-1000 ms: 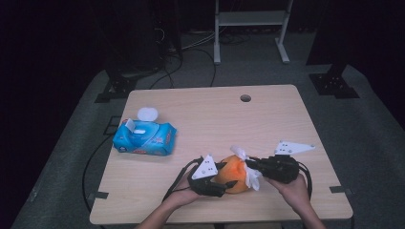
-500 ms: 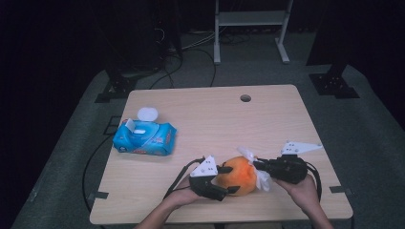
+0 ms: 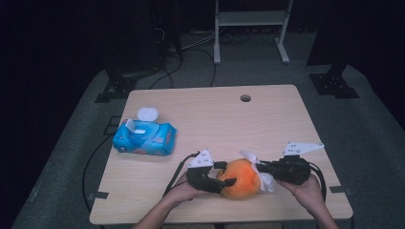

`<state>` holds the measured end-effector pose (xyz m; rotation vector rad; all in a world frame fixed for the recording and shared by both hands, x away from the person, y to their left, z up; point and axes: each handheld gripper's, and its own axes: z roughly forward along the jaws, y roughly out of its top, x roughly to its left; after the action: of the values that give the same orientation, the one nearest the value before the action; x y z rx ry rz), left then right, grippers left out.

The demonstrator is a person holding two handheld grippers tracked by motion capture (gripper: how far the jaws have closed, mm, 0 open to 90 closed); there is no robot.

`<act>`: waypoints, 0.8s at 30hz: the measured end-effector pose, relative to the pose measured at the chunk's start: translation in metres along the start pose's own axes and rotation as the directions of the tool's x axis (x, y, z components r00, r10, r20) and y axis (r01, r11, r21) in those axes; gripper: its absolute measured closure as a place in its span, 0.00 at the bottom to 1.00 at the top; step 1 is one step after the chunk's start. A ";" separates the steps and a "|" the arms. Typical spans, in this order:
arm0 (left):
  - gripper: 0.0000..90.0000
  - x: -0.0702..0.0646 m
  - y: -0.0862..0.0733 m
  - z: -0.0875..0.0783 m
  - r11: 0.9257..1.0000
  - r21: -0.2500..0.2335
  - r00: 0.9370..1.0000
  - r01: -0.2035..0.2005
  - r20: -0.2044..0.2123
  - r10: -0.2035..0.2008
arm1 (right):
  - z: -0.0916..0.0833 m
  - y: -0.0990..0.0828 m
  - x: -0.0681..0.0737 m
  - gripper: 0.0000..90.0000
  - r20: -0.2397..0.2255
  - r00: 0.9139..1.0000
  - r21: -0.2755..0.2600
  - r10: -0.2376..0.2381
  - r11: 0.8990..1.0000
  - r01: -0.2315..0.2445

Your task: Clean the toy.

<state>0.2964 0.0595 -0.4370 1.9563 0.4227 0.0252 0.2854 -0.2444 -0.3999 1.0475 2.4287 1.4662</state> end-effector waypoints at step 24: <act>0.60 -0.015 0.006 0.023 0.991 0.090 0.995 -0.095 -0.029 0.098 | 0.011 -0.018 0.000 0.91 -0.086 0.996 0.072 -0.021 0.997 0.027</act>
<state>0.2884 0.0322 -0.4388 2.0647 0.3561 0.1035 0.2810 -0.2415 -0.4198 0.9848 2.5620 1.4539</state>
